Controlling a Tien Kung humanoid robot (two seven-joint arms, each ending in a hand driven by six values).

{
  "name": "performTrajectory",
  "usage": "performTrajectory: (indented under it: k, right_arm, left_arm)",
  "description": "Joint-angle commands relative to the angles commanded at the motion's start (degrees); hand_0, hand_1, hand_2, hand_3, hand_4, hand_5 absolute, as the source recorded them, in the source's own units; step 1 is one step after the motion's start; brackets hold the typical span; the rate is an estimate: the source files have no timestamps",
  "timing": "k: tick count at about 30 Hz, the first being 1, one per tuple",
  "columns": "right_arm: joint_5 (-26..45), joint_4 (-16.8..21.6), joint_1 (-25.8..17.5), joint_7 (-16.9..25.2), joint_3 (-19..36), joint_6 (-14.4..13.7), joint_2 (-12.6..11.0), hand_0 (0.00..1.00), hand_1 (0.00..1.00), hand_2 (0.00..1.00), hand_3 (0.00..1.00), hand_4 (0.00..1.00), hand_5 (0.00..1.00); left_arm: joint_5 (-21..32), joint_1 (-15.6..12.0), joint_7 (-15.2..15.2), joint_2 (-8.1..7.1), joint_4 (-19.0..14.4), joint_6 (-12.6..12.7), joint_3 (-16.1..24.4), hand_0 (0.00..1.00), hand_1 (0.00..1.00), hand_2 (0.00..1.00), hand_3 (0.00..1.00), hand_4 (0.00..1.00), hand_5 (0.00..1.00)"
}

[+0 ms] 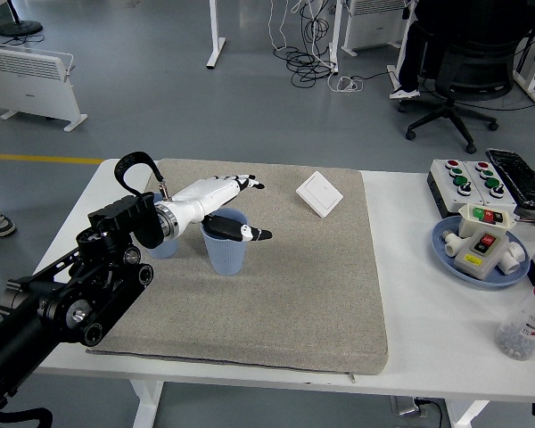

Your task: Push cup pick cup insert cup

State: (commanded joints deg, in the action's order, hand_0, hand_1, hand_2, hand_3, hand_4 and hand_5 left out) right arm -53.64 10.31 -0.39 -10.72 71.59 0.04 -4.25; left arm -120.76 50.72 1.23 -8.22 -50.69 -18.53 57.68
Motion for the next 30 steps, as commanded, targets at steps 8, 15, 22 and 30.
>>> performTrajectory:
  k: [8, 15, 22, 30]
  right_arm:
    - [0.34, 0.0, -0.19, -0.1, -0.67, -0.01, -0.16, 0.692, 0.598, 0.625, 0.548, 0.109, 0.486]
    - [0.45, 0.0, -0.01, -0.09, -0.86, 0.0, -0.17, 0.692, 0.599, 0.625, 0.548, 0.108, 0.483]
    - [0.53, 0.0, 0.11, -0.08, -0.91, 0.04, -0.19, 0.692, 0.598, 0.624, 0.548, 0.108, 0.483]
    - [0.45, 0.0, 0.14, -0.09, -0.91, 0.08, -0.19, 0.692, 0.599, 0.625, 0.548, 0.109, 0.481]
  left_arm:
    - [-6.15, 2.41, -1.45, 1.31, 4.82, -4.96, -2.52, 0.922, 0.925, 0.998, 0.97, 0.97, 0.513]
    - [-8.05, 3.21, -1.34, 1.7, 6.23, -4.78, -2.39, 0.903, 0.916, 0.998, 0.959, 0.905, 0.415]
    - [-7.68, 3.16, -0.45, 1.41, 5.88, -4.08, -1.42, 0.869, 0.901, 0.998, 0.954, 0.894, 0.405]
    - [-7.33, 3.01, 0.21, 1.2, 6.03, -3.46, -1.14, 0.866, 0.893, 0.998, 0.935, 0.889, 0.394]
